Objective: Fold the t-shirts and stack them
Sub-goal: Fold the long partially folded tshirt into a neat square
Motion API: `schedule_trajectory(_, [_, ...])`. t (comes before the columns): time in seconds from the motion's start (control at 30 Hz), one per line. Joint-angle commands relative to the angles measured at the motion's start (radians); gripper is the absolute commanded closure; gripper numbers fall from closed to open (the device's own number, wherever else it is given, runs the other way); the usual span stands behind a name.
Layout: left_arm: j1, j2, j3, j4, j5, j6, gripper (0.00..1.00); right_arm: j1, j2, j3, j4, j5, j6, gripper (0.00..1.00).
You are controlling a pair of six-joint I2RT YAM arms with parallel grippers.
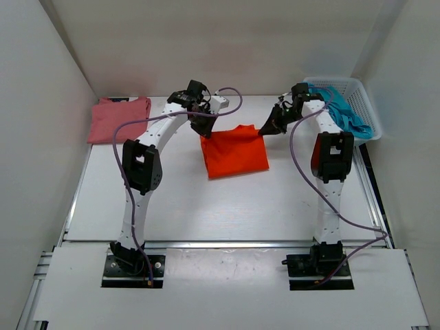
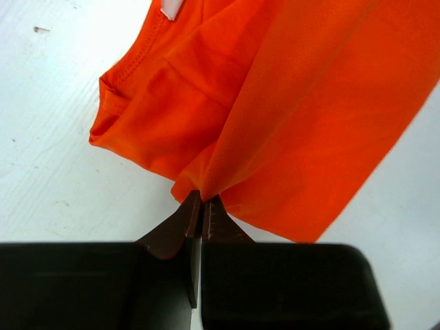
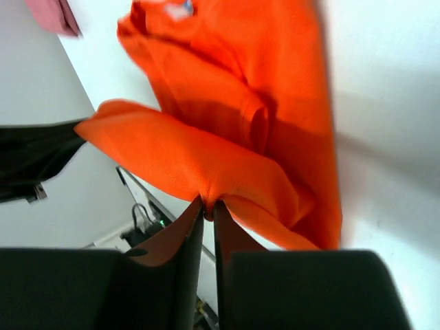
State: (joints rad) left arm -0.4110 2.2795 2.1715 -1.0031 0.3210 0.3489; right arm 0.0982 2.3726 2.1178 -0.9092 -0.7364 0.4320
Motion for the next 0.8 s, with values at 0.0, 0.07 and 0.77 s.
schedule_trajectory(0.0, [0.011, 0.005, -0.018, 0.081, -0.029, -0.025, 0.94, -0.020, 0.063, 0.108, 0.035, 0.008, 0.056, 0.76])
schedule_trajectory(0.07, [0.023, 0.034, -0.021, 0.121, -0.063, -0.034, 0.92, -0.025, 0.092, 0.165, 0.072, 0.022, 0.079, 0.68])
schedule_trajectory(0.77, [0.046, -0.053, -0.058, 0.216, -0.384, -0.116, 0.35, 0.089, 0.286, 0.550, -0.049, 0.106, -0.061, 1.00])
